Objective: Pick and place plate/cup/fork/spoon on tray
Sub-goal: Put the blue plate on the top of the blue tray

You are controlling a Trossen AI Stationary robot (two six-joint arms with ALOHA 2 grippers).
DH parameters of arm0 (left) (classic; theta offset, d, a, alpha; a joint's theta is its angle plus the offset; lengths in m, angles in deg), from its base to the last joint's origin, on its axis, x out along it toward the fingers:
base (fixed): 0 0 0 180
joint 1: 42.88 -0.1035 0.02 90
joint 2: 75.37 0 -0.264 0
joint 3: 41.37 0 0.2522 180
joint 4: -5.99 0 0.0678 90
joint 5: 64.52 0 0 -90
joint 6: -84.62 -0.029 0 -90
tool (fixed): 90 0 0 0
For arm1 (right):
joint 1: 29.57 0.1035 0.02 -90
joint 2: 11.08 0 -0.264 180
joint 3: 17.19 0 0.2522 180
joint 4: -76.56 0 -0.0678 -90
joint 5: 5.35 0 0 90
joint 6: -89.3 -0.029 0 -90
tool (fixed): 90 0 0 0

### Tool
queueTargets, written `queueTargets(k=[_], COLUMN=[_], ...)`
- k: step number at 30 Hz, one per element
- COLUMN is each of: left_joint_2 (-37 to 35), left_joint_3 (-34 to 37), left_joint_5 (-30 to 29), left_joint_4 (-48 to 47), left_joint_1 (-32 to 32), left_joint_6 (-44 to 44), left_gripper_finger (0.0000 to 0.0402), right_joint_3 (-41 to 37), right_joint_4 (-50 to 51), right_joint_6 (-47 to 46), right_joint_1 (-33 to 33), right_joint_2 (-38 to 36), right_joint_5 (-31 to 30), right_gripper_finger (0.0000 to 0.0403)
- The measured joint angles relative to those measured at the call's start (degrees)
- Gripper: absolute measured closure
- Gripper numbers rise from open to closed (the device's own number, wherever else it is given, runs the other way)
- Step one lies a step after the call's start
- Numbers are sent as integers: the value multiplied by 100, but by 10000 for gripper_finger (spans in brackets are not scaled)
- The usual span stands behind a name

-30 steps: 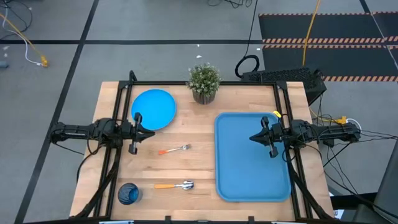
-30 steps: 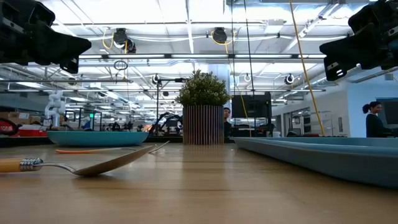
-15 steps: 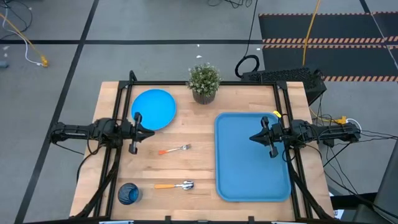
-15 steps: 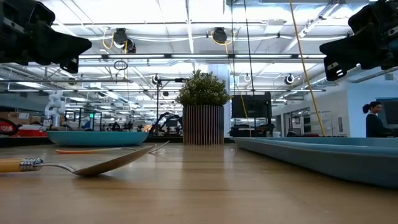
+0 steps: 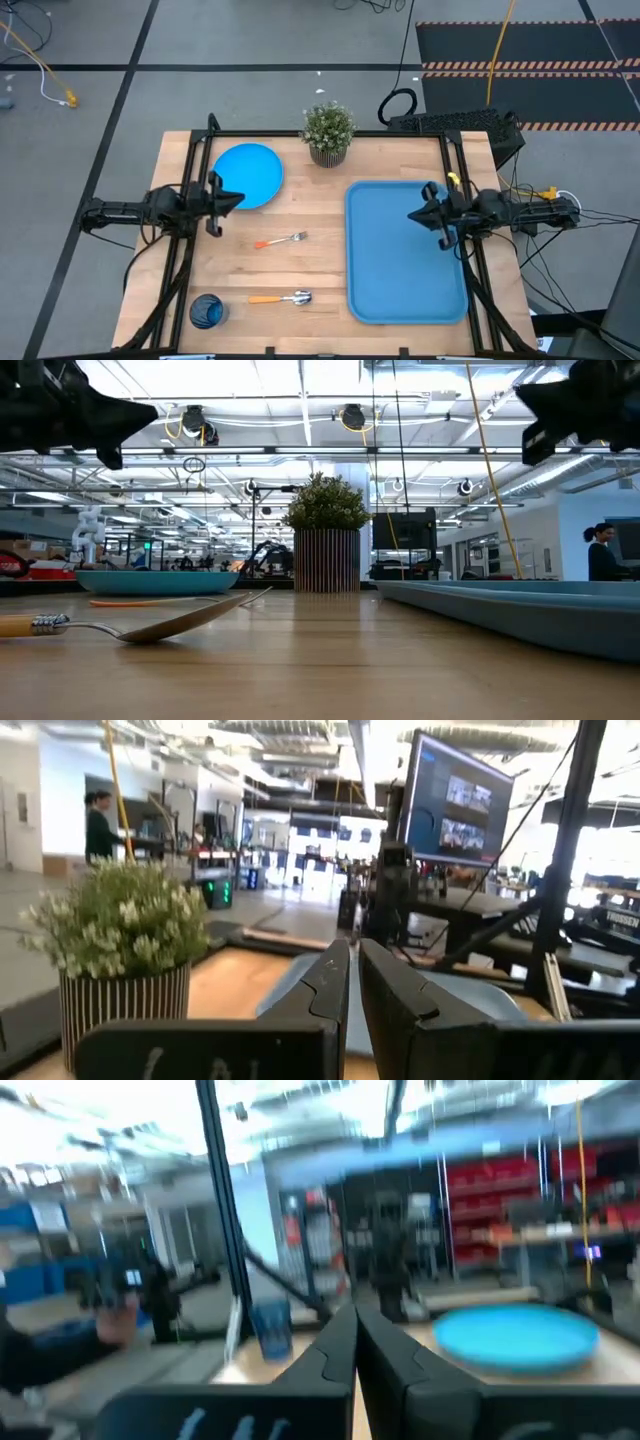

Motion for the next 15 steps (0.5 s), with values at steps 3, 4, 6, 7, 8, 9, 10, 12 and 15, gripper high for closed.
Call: queueTargets(k=[3, 4, 6, 7, 8, 9, 10, 12, 15], left_joint_2=[14, 15, 17, 19, 20, 20, 20, 20, 72], left_joint_3=[0, 0, 0, 0, 0, 0, 0, -15, -433], left_joint_5=[4, 6, 4, 5, 6, 3, -20, -242, -617], left_joint_4=[-204, -268, -420, -493, -541, -567, -557, -471, -1063], left_joint_1=[0, 0, 0, 0, 0, 0, 0, 0, 0], left_joint_6=[268, 386, 530, 544, 515, 399, 257, 165, 158], left_gripper_finger=[369, 369, 369, 369, 369, 369, 369, 369, 369], right_joint_3=[0, 0, 0, 0, 0, 0, 0, 0, 0], right_joint_4=[-491, -579, -737, -786, -803, -791, -791, -819, -940], right_joint_6=[-7, -7, -7, -6, -7, -7, -7, -7, 7], right_joint_1=[1, 1, 1, 2, 0, 2, 1, 2, 2], right_joint_2=[0, 0, 0, 0, 0, 0, 2, 0, 0], right_joint_5=[0, -2, -2, -2, -2, -2, -2, -2, -144], right_gripper_finger=[403, 403, 403, 403, 403, 403, 403, 403, 403])
